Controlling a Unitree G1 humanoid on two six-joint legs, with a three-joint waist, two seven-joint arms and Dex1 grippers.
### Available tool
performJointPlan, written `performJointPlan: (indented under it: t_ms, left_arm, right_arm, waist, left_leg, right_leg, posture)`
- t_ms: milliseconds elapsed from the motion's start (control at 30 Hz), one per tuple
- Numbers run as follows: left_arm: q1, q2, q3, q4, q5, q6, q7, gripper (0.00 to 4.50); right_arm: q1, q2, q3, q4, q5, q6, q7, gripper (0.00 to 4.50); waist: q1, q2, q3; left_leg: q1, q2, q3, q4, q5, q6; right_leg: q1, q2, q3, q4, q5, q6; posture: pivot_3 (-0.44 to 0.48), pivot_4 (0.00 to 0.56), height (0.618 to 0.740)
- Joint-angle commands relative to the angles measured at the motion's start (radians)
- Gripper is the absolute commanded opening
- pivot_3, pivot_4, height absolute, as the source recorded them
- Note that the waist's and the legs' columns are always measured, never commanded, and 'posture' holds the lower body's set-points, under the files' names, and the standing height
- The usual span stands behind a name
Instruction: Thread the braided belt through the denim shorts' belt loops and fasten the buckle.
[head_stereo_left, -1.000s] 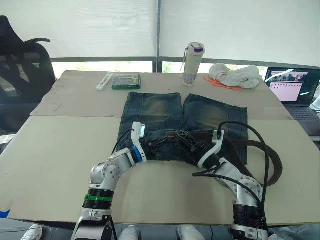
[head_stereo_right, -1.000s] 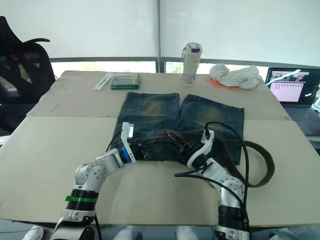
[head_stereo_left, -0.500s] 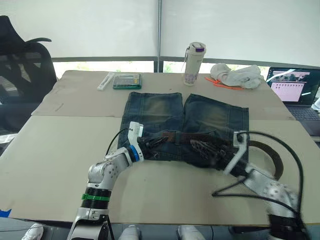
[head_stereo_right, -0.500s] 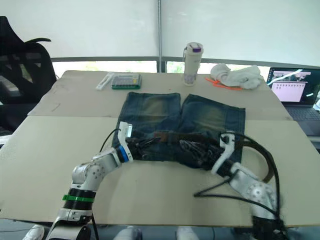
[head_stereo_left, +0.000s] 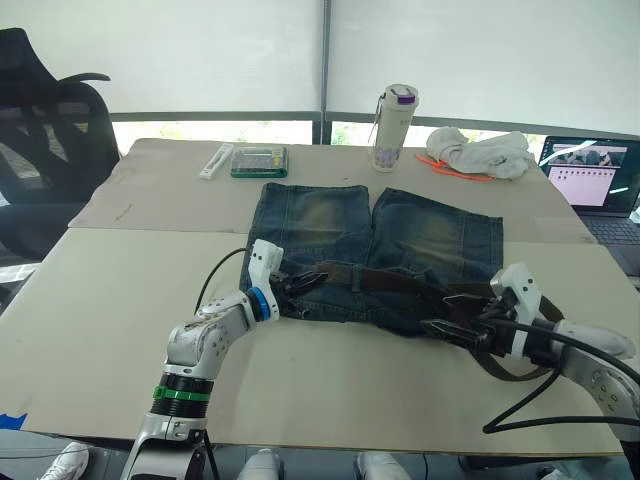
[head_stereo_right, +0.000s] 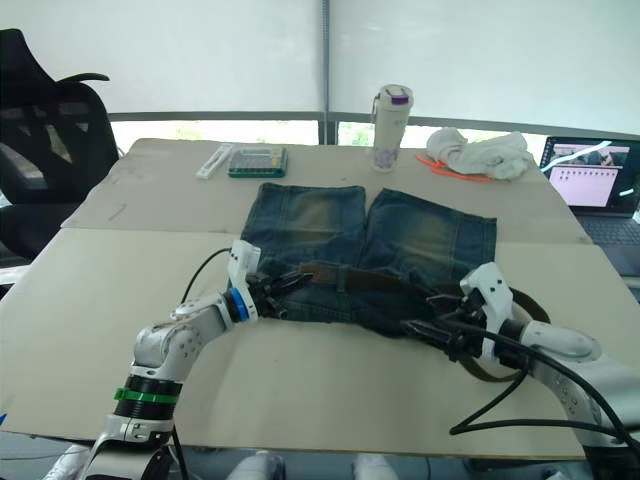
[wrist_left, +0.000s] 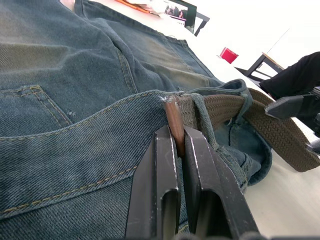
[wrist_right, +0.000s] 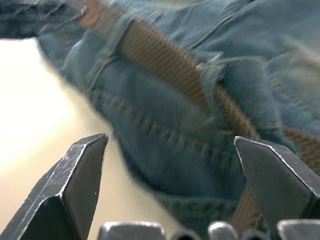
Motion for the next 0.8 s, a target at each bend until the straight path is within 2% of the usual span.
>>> performJointPlan:
  t_ms: [33,167,300,433,467,567,800]
  left_arm:
    - [-0.021,0.005,0.011,-0.045,-0.002,-0.02,-0.003,0.0]
    - [-0.025,-0.003,0.002,-0.041,0.002,-0.026,-0.003,0.0]
    - [-0.028,-0.002,0.004,-0.045,-0.001,-0.024,-0.003,0.0]
    - [-0.028,0.0,0.001,-0.042,0.002,-0.027,-0.007,0.0]
    - [-0.03,-0.001,-0.001,-0.039,0.004,-0.029,-0.008,0.0]
    - [-0.034,-0.009,-0.005,-0.033,0.008,-0.032,-0.004,0.0]
    - [-0.028,-0.014,-0.009,-0.04,0.01,-0.031,-0.002,0.0]
  right_arm:
    - [0.002,-0.018,0.031,-0.112,0.004,0.022,0.006,4.48]
    - [-0.004,-0.025,0.137,-0.053,-0.205,-0.085,-0.047,4.48]
    - [0.03,-0.132,0.232,0.082,-0.452,-0.261,-0.026,4.48]
    - [0.014,-0.138,0.237,0.144,-0.542,-0.317,-0.051,4.48]
    - [0.014,-0.141,0.242,0.146,-0.553,-0.319,-0.043,3.95]
    - [0.011,-0.101,0.219,0.13,-0.528,-0.236,-0.062,2.93]
    - [0.027,-0.118,0.233,0.145,-0.639,-0.202,-0.116,0.55]
  waist:
    - [0.001,0.0,0.0]
    - [0.005,0.0,0.0]
    - [0.012,0.0,0.0]
    - [0.009,-0.001,0.0]
    - [0.009,-0.001,0.0]
    - [0.01,-0.001,0.0]
    - [0.015,-0.002,0.0]
  left_leg:
    - [0.0,0.0,0.0,0.0,0.0,0.0]
    - [0.0,0.0,0.0,0.0,0.0,0.0]
    - [0.0,-0.001,0.001,0.001,0.0,0.0]
    - [0.001,-0.001,0.0,0.001,0.0,0.0]
    - [0.001,-0.001,0.0,0.001,0.0,0.0]
    - [0.002,-0.001,0.0,0.001,0.0,0.0]
    - [0.002,-0.001,0.0,0.001,0.0,0.0]
  right_leg:
    - [0.0,0.0,0.0,0.0,0.0,0.0]
    - [0.0,0.0,0.0,0.0,0.0,0.0]
    - [0.0,-0.001,0.0,0.0,0.0,0.0]
    - [0.001,-0.001,0.0,0.0,0.0,0.0]
    - [0.001,-0.001,0.0,0.0,0.0,0.0]
    - [0.002,-0.001,0.0,0.0,0.0,0.0]
    - [0.002,-0.001,0.0,0.0,0.0,0.0]
  posture:
    - [0.0,0.15,0.737]
    - [0.0,0.15,0.737]
    - [0.0,0.15,0.737]
    - [0.0,0.15,0.737]
    - [0.0,0.15,0.737]
    - [0.0,0.15,0.737]
    - [0.0,0.15,0.737]
